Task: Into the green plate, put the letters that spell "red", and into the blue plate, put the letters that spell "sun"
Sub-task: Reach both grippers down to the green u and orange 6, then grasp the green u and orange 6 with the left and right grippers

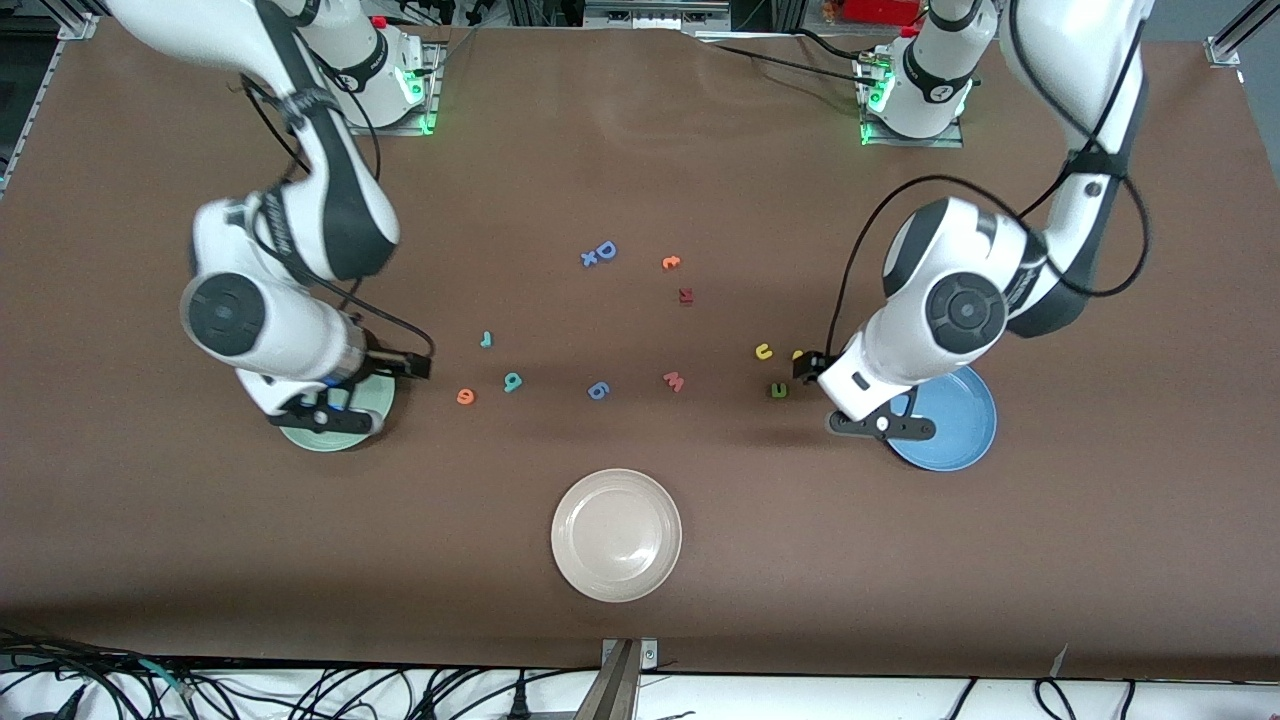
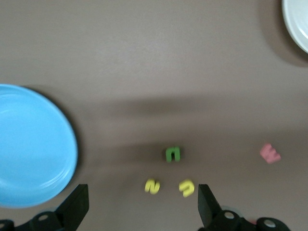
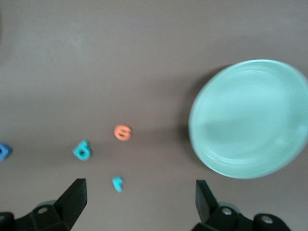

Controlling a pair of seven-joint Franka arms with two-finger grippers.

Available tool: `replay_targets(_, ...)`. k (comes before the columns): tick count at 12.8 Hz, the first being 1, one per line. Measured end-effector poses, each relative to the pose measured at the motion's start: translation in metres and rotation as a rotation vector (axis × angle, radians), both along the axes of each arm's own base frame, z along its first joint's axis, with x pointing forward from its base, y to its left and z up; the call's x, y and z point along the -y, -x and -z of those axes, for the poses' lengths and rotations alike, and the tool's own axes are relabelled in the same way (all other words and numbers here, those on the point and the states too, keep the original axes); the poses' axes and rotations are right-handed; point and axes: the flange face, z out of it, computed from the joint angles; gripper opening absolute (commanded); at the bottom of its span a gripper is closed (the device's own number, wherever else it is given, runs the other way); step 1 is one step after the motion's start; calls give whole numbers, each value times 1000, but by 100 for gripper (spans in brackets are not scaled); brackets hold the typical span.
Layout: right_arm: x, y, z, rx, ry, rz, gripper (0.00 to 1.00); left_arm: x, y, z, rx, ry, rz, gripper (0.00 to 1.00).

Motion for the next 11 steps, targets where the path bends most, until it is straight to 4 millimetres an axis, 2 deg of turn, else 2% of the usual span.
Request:
replay_targets(3,-25,-4,56,32,8,96,100,7,0,58,26,21,-28,100)
replay_targets(5,-33,-2,86,83,-6,178,100,18,15,93,63,38,-48,100)
replay_targets(7,-37,7,103,101,-15,229,100,31,38,122,81,48,-32,100)
replay_targets(9,-35,17,121,133,-29,255,100,38,56,141,91,51,-37,99)
replay_targets(11,-28,31,143,149,-35,262,99,43,63,145,87,48,-41,95)
